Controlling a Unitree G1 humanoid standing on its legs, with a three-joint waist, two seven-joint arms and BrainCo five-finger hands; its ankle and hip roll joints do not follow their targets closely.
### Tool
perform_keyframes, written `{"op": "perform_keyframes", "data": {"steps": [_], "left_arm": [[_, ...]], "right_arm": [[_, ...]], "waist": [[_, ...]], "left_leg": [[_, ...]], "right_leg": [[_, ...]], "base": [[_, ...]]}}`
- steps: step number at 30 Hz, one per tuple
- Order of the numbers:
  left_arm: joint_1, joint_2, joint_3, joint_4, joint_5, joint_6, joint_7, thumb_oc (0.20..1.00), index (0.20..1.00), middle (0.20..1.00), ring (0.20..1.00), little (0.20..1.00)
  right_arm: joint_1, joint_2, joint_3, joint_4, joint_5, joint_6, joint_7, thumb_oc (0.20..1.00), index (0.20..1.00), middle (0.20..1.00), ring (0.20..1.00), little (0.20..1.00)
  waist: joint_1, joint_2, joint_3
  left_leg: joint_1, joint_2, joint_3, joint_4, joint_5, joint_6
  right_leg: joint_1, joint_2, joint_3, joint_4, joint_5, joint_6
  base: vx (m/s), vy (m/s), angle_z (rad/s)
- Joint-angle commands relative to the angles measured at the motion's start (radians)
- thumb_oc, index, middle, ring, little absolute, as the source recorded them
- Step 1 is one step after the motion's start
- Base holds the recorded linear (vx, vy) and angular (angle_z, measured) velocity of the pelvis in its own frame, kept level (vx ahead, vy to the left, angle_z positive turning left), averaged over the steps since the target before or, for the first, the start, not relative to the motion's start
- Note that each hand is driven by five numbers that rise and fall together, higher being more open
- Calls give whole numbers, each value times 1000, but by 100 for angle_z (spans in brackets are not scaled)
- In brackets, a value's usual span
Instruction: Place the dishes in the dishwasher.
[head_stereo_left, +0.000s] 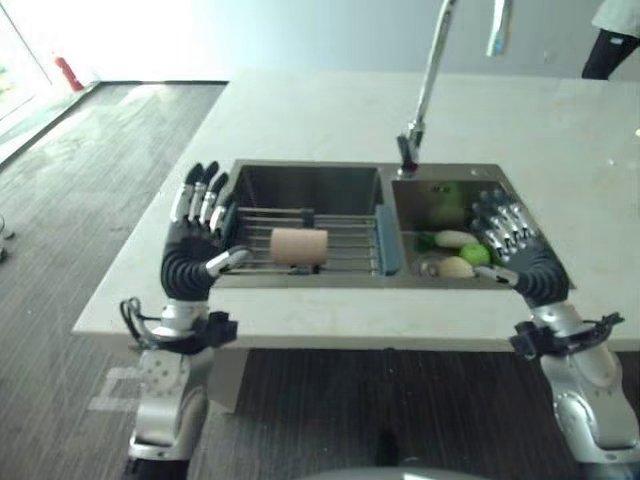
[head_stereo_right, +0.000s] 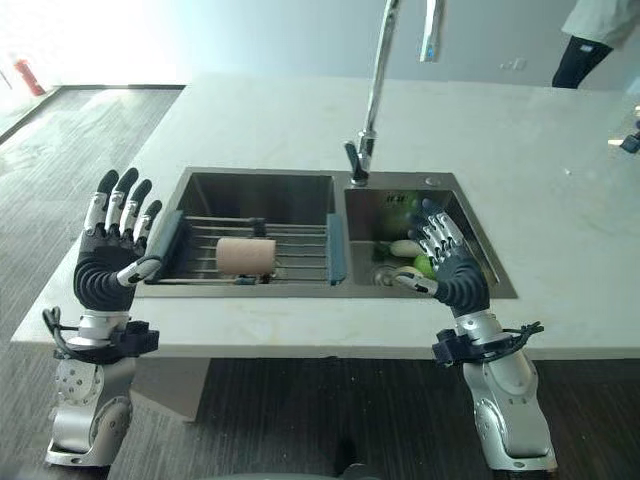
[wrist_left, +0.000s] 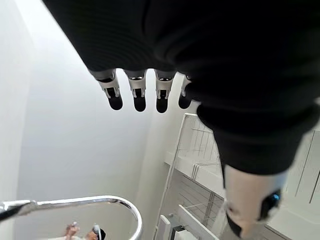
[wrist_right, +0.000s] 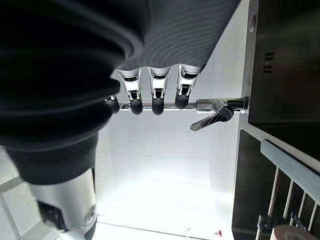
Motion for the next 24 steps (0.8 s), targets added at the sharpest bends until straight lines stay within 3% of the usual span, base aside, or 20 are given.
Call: {"op": "perform_keyframes", "data": {"steps": [1,2,3,5,8,10,12,14,15,17,19,24], "left_arm": [[-9,44,40,-40,-44,-54,-22,1000,1000,1000,1000,1000],[0,38,44,-37,-44,-67,-30,1000,1000,1000,1000,1000],[6,36,50,-35,-36,-81,-34,1000,1000,1000,1000,1000],[7,39,57,-35,-35,-86,-34,1000,1000,1000,1000,1000],[-2,52,65,-9,-15,-98,4,1000,1000,1000,1000,1000],[-9,45,70,1,-4,-97,31,1000,1000,1000,1000,1000],[-12,55,107,17,48,-79,40,1000,1000,1000,1000,1000],[-17,107,151,25,249,-59,108,1000,1000,1000,1000,1000],[-17,111,155,25,267,-53,114,1000,1000,1000,1000,1000],[-17,140,178,38,344,-6,126,1000,1000,1000,1000,1000],[-13,173,186,64,390,88,115,1000,1000,1000,1000,1000],[-34,265,165,149,526,244,113,1000,1000,1000,1000,1000]], "right_arm": [[-24,-17,-42,-67,9,-30,20,1000,1000,1000,1000,1000],[-19,-21,-43,-66,7,-35,28,1000,1000,1000,1000,1000],[-20,-23,-40,-64,1,-36,31,1000,1000,1000,1000,1000],[-29,-22,-38,-58,-8,-32,31,1000,1000,1000,1000,1000],[-24,-30,-51,-45,-17,-47,45,1000,1000,1000,1000,1000],[-27,-40,-55,-43,-11,-44,50,1000,1000,1000,1000,1000],[0,-16,-77,-48,-10,-28,43,1000,1000,1000,1000,1000],[6,-11,-93,-53,-18,-11,48,1000,1000,1000,1000,1000],[7,-12,-96,-53,-17,-11,49,1000,1000,1000,1000,1000],[4,-16,-107,-53,-18,-7,52,1000,1000,1000,1000,1000],[-8,-26,-107,-50,-24,3,48,1000,1000,1000,1000,1000],[-62,-57,-97,-28,-43,32,45,1000,1000,1000,1000,1000]], "waist": [[0,-37,1],[6,-39,7],[10,-36,13],[12,-25,14],[15,5,15],[17,16,8],[5,29,-11],[4,27,-18],[5,27,-18],[9,26,-22],[13,27,-24],[19,32,-27]], "left_leg": [[-75,-74,-59,195,-23,-1],[-115,-75,-79,242,-14,-2],[-142,-64,-68,213,-19,2],[-130,-44,-37,107,-12,-1],[-118,-12,-34,-93,69,-29],[-99,-13,-64,-126,70,-30],[-72,-27,-47,-139,46,-21],[-65,-46,-48,-139,25,-5],[-65,-47,-48,-139,24,-4],[-64,-55,-51,-139,17,4],[-62,-61,-52,-139,13,9],[-56,-65,-54,-139,7,17]], "right_leg": [[17,-69,51,43,-65,80],[26,-68,60,42,-70,74],[37,-66,65,41,-79,77],[46,-66,63,34,-88,86],[79,-71,57,18,-114,101],[88,-82,52,16,-127,105],[89,-111,21,40,-134,128],[84,-130,22,50,-128,146],[83,-130,22,50,-128,147],[81,-135,24,52,-126,153],[80,-138,28,50,-122,157],[83,-142,34,44,-117,164]], "base": [[38,-156,-5],[56,-114,-8],[65,-25,-22],[79,83,-24],[83,164,-4],[74,269,-24],[115,465,-36],[95,334,8],[40,177,15],[19,116,12],[17,106,14],[7,85,-3]]}}
